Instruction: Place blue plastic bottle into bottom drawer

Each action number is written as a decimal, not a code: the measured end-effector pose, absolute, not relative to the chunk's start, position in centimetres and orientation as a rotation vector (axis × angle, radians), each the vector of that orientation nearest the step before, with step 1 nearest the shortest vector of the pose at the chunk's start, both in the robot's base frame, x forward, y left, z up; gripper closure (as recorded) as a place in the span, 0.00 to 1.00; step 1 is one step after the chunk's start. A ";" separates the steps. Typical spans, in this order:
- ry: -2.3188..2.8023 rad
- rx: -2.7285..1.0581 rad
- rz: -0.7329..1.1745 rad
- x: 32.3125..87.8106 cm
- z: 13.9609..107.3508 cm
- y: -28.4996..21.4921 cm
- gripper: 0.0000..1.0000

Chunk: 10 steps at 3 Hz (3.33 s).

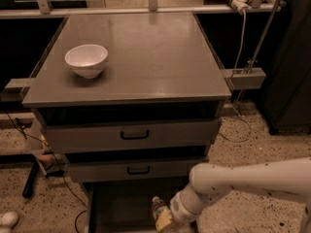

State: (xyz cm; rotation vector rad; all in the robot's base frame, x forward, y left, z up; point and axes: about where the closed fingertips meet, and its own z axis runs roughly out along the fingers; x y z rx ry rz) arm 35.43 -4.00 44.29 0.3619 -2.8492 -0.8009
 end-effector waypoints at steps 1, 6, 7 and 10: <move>-2.918 0.144 -0.819 35.9 40.7 -4.0 1.00; -2.884 -0.186 -1.105 38.3 28.2 0.8 1.00; -2.872 -0.188 -1.105 37.8 27.9 1.0 1.00; -2.876 -0.379 -1.368 44.5 24.0 3.4 1.00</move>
Offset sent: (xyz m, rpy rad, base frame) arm 0.0018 0.0000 -0.0305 -0.0066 -0.0032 -0.1283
